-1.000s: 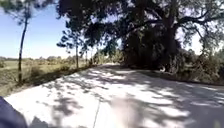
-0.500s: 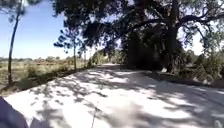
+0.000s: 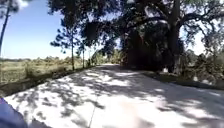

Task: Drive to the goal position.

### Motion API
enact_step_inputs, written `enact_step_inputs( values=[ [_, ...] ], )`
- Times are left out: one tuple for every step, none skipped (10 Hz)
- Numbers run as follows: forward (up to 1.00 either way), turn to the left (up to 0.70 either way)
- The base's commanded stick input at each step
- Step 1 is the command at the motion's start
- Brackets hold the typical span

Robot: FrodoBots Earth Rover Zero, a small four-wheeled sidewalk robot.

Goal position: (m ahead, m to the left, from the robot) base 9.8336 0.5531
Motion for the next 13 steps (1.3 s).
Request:
enact_step_inputs(
  values=[
    [0.70, 0.00],
    [0.70, 0.00],
    [0.70, 0.00],
    [0.70, 0.00],
    [0.70, 0.00],
    [0.70, 0.00],
    [0.70, 0.00],
    [0.70, 0.00],
    [0.70, 0.00],
    [0.70, 0.03],
    [0.70, 0.30],
    [0.70, 0.35],
    [0.70, 0.35]
  ],
)
